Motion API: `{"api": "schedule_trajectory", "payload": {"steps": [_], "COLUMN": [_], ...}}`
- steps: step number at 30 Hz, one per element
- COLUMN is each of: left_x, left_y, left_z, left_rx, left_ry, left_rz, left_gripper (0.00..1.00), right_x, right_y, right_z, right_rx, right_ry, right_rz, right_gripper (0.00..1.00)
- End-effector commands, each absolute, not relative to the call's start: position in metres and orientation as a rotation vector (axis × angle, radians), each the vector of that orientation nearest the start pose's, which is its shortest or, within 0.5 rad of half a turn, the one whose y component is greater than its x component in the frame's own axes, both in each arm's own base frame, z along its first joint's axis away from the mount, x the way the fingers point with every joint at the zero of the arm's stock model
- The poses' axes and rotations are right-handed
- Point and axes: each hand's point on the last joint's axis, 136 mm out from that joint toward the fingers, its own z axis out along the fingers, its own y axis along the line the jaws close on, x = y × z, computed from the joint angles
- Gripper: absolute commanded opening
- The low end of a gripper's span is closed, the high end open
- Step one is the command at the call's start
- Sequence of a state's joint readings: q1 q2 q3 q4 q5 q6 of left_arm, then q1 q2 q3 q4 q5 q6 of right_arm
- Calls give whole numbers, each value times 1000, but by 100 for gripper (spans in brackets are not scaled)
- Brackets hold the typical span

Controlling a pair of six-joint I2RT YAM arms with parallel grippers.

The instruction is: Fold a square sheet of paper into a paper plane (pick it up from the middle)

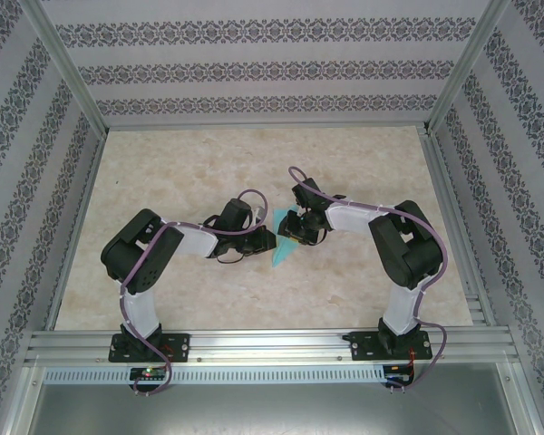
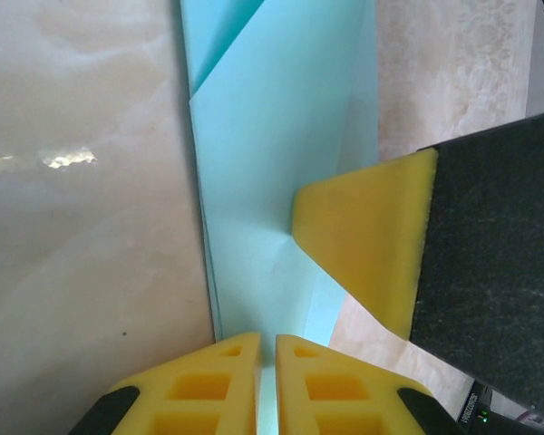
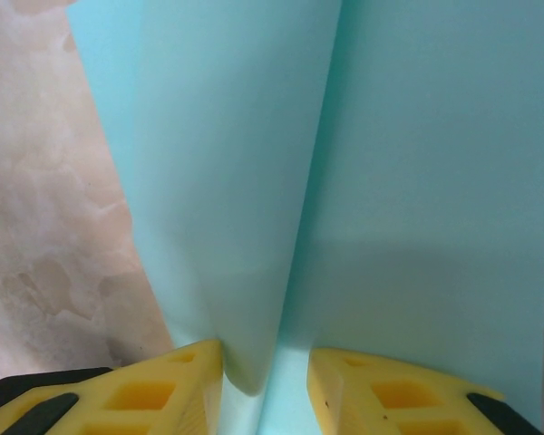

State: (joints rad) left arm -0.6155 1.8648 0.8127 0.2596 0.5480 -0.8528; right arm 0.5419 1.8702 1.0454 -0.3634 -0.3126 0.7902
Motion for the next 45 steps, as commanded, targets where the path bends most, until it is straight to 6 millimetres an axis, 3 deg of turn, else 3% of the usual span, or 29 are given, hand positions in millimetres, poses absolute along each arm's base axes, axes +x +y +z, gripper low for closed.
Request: {"api": "schedule_trajectory", "payload": {"steps": [1,9,34,41,45], "left_x": [299,299,294,289,284], "left_y": [-318,-326,-317,-307,-295], "left_z": [42,53,13,-1,-12], "left_rx": [28,65,-6,-44,-74], "left_ry": [2600,2556,2707,2781,2837], "left_rz": [-1268,-1348,-1217,-1125,-1025], "left_gripper": [14,16,14,14,12], "right_x": [259,258,260,269,290], "right_y": [200,200,203,214,228], "right_z": [-70,-73,-69,-52,-17], "right_rx": [339,342,345,329,295], "right_ry": [3173,3180,3173,3132,3031], "right_rz": [307,296,321,406,540], "right_gripper": [36,36,36,36,38]}}
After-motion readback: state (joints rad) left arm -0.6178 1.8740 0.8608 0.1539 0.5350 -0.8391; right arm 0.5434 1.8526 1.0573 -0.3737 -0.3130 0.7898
